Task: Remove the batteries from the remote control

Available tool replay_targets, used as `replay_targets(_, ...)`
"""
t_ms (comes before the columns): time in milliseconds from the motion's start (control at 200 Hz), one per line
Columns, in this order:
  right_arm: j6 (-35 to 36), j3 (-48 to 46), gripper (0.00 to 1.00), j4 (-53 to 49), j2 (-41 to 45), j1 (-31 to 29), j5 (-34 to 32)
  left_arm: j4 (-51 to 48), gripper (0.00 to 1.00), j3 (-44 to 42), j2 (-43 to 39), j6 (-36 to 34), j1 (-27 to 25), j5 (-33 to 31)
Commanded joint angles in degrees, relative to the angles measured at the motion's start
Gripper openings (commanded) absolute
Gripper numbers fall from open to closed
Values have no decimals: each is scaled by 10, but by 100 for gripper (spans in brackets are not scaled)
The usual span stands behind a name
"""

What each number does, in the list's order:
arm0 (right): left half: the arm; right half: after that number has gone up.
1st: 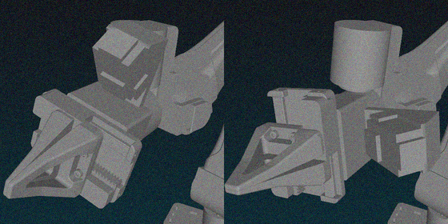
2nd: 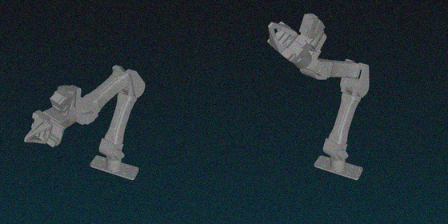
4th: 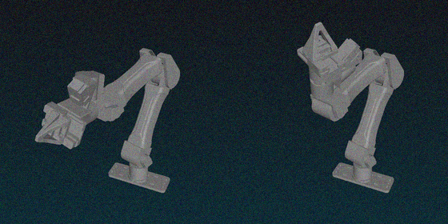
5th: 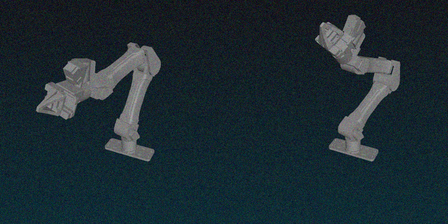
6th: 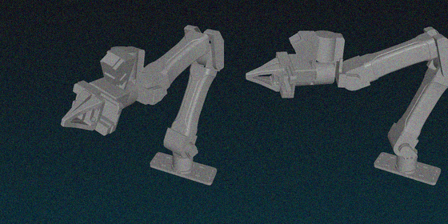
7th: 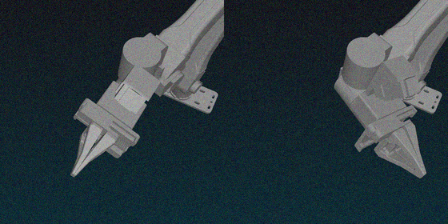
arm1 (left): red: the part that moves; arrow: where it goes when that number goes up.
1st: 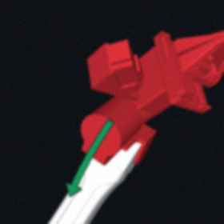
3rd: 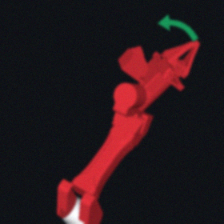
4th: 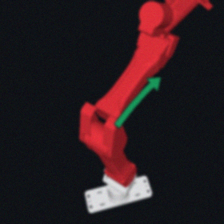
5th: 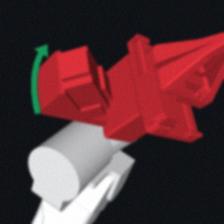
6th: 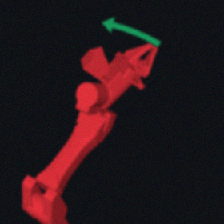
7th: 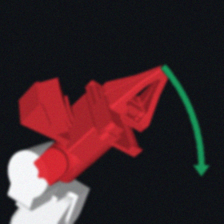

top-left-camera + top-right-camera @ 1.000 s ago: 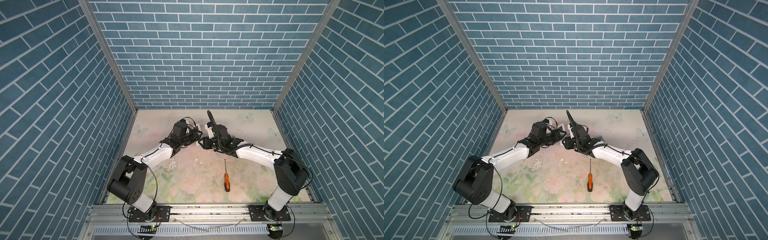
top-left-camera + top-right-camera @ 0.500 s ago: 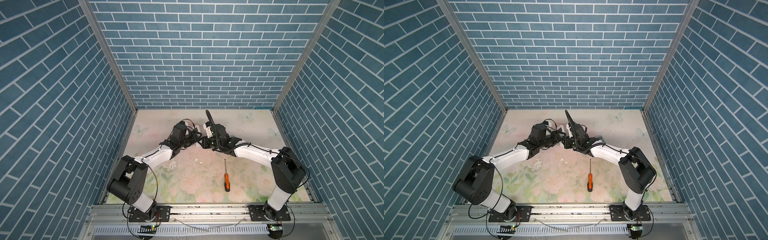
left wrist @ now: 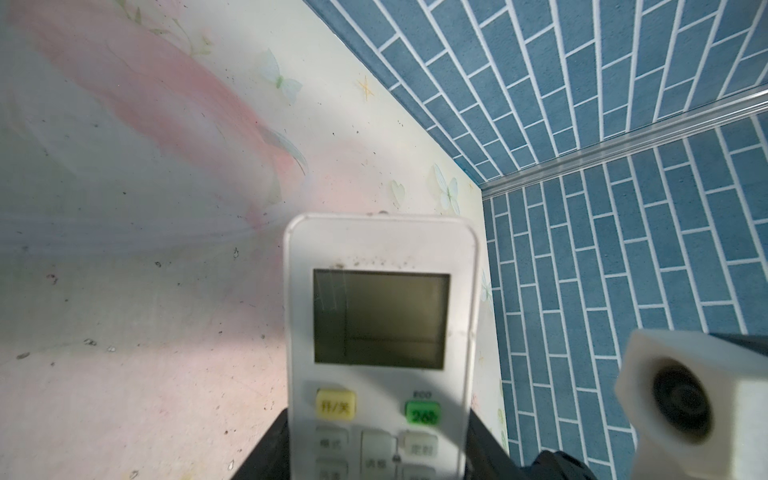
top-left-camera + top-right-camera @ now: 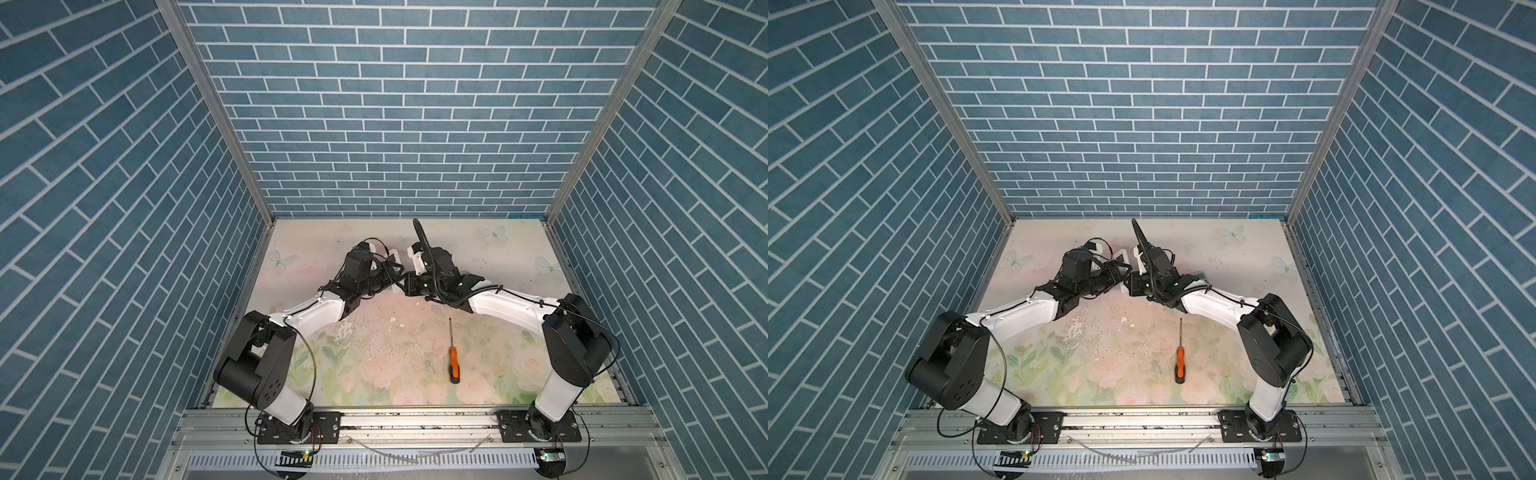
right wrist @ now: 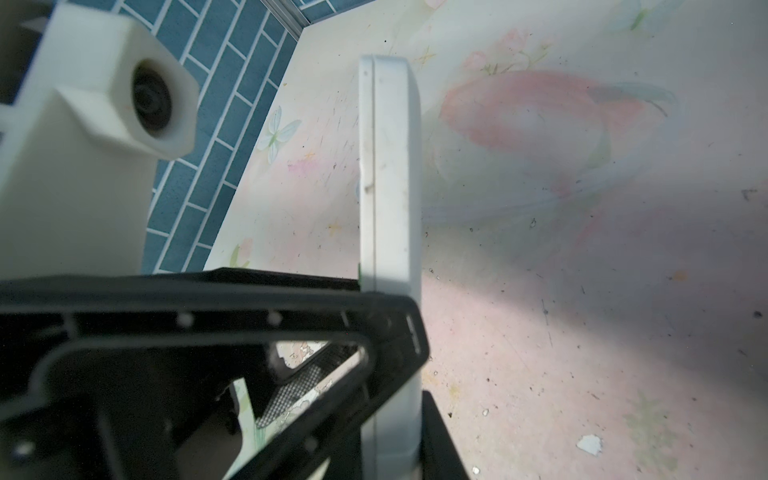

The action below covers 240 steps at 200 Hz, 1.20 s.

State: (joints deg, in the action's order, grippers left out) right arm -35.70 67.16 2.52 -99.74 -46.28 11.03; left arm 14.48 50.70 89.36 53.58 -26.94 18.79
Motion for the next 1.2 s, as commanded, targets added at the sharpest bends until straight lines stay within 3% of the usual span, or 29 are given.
replay_targets(0,26,27,0,-31,16,-2,-26,4,59,8,-23,0,18,2)
replay_targets(190,60,46,0,-89,15,-2,-50,-84,81,50,-43,-33,47,2)
replay_targets(295,82,58,0,-117,13,-3,-57,-151,86,80,-49,-53,56,3)
replay_targets(490,181,102,0,-205,19,-20,-132,-341,83,172,-30,-84,67,0)
replay_targets(635,273,120,0,-237,24,-51,-203,-429,83,234,14,-79,73,56)
replay_targets(920,335,127,0,-248,20,-82,-258,-444,83,254,40,-42,83,100)
replay_targets(1195,377,146,0,-256,4,-111,-285,-380,73,225,67,8,83,139)
